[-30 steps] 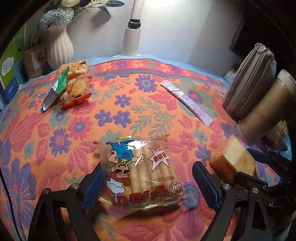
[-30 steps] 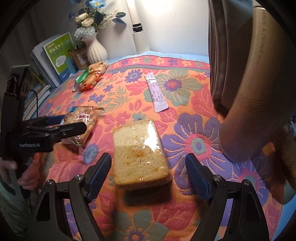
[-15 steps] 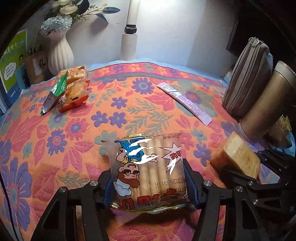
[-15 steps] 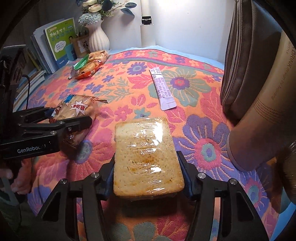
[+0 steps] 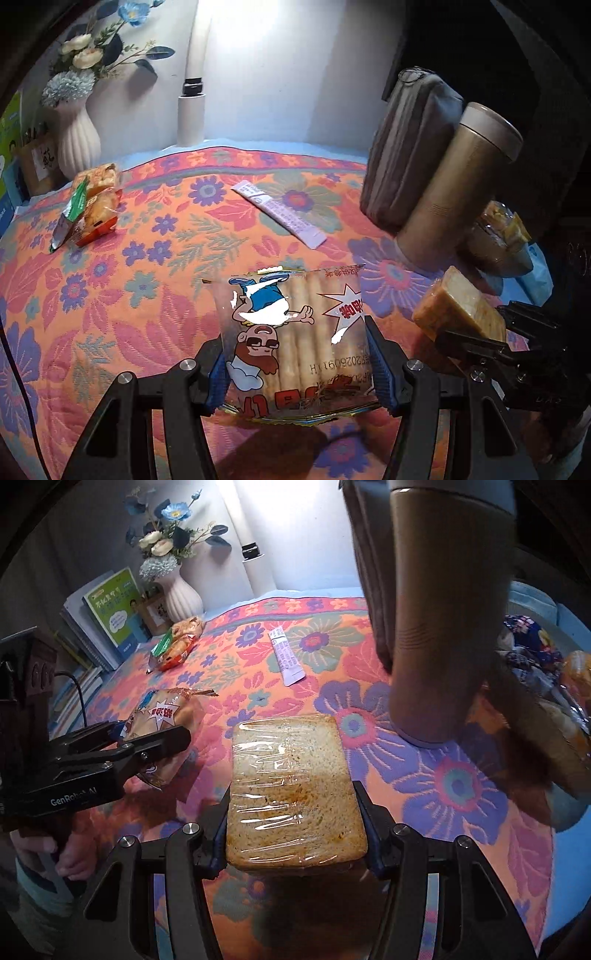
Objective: Organize snacks
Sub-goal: 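Carry both snacks to the glass plate and open both tools over it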
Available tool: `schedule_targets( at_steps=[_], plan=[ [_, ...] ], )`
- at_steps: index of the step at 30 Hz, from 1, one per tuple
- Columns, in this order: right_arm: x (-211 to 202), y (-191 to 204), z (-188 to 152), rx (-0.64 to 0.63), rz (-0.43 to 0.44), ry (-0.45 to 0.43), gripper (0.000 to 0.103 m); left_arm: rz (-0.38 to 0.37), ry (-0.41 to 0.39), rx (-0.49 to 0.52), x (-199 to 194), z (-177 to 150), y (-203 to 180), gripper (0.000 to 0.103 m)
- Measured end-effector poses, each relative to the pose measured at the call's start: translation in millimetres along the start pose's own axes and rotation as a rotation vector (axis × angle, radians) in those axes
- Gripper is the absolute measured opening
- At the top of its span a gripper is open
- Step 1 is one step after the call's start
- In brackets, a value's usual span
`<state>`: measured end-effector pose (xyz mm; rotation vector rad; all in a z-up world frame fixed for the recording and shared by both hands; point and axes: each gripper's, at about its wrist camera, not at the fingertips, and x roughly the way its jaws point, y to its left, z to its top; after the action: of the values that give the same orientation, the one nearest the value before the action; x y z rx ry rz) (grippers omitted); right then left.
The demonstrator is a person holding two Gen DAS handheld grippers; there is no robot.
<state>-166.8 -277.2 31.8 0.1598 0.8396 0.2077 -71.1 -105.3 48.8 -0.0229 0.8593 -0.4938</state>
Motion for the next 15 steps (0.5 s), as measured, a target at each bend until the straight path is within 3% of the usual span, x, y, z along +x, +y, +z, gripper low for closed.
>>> schedule_targets(
  at_steps=[10, 15],
  plan=[
    [-80.5, -40.0, -10.6, 0.051, -0.09, -0.145, 0.055, -0.14, -0.034, 0.211, -18.8, 14.1, -108.7, 0.061],
    [-114.9, -75.1, -4.2, 0.089, -0.161, -0.226, 0.055, -0.165, -0.072, 0.314, -27.6, 28.8, -170.2, 0.061]
  ],
)
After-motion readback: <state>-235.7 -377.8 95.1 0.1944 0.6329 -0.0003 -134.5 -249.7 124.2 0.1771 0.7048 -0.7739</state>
